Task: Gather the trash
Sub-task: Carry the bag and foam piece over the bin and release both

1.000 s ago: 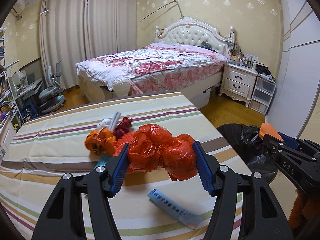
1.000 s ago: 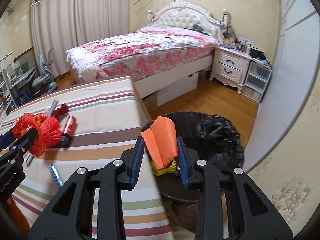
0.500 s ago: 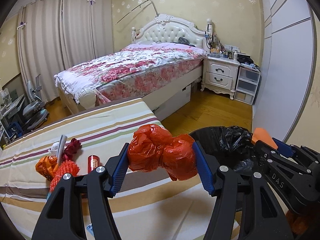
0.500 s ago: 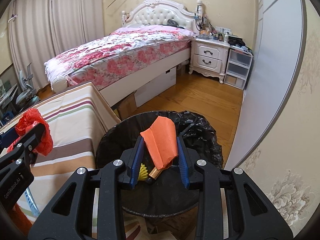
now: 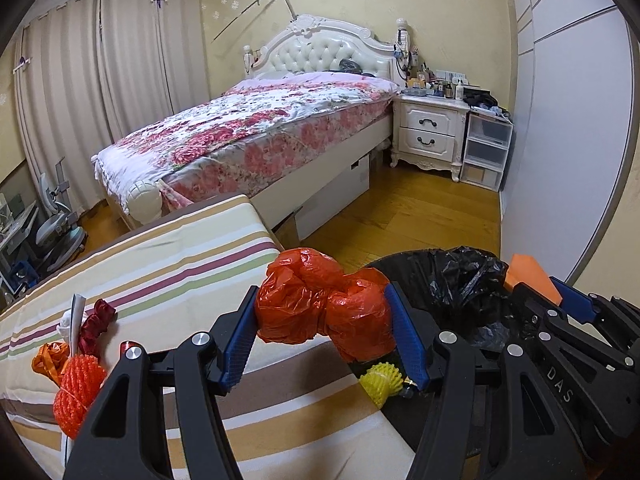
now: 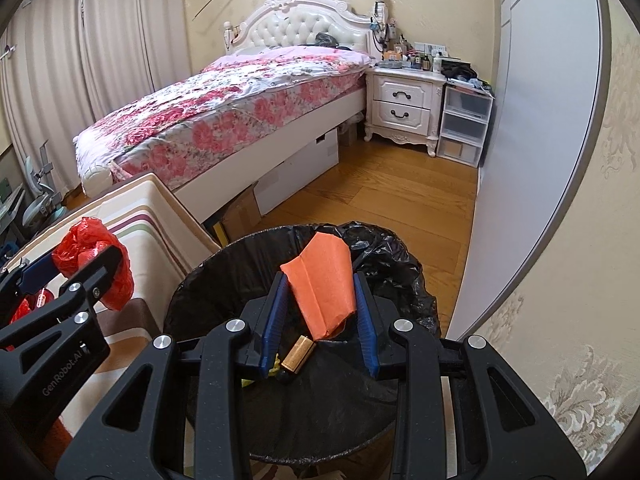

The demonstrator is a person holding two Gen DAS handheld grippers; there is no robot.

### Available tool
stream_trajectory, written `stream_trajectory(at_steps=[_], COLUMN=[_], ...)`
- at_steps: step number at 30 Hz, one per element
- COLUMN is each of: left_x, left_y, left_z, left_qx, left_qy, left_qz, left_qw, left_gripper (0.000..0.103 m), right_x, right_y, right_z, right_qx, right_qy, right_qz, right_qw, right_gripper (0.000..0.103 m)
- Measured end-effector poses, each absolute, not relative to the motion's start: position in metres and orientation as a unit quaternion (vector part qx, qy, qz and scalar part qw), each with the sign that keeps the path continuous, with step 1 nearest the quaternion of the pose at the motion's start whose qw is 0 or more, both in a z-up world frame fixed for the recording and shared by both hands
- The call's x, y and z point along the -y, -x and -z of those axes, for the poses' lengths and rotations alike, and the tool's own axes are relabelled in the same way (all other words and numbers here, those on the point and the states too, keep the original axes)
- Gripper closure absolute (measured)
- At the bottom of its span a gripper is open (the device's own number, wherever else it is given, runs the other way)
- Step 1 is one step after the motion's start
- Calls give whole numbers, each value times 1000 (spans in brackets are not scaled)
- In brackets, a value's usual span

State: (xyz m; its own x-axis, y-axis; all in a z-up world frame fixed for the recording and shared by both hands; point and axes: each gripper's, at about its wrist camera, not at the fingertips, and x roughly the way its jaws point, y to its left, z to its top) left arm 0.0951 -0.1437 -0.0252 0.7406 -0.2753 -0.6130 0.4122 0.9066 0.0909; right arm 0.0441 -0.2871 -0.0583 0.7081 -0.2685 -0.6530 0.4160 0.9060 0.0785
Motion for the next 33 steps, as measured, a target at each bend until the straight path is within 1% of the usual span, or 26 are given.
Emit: stream_trajectory(at_steps=[7,9,10,11,13,20,33], left_x=[154,154,154,154,152,153,132], left_y=[-102,-105,-107,-107,-109,-109,-98], left_z=[33,35,37,37,37,36,27], left_qx=[-318,-322,-324,-325,-326,-323,-323], left_qy=[-122,-122,-121,-121,-118,-119,-108], left_qz=[188,183,180,177,175,176,158], left_qw=[921,921,921,921,922,922,927], left_gripper=[41,39,36,31,28,24,24], right_x=[293,294,294,295,297,299,289], right_y=[-49,-50,-51,-50,-50,-50,-44], right_z=[63,63,63,64,64,64,64], right_qx=[-337,-336,-336,-336,-332,-331,-340], right_qy=[-118,-118,-119,-120,-121,-124,-119], right_qz=[188,188,188,189,192,196,192], right_qw=[915,915,915,915,916,915,913], right_gripper=[71,70,69,64,55,55,54])
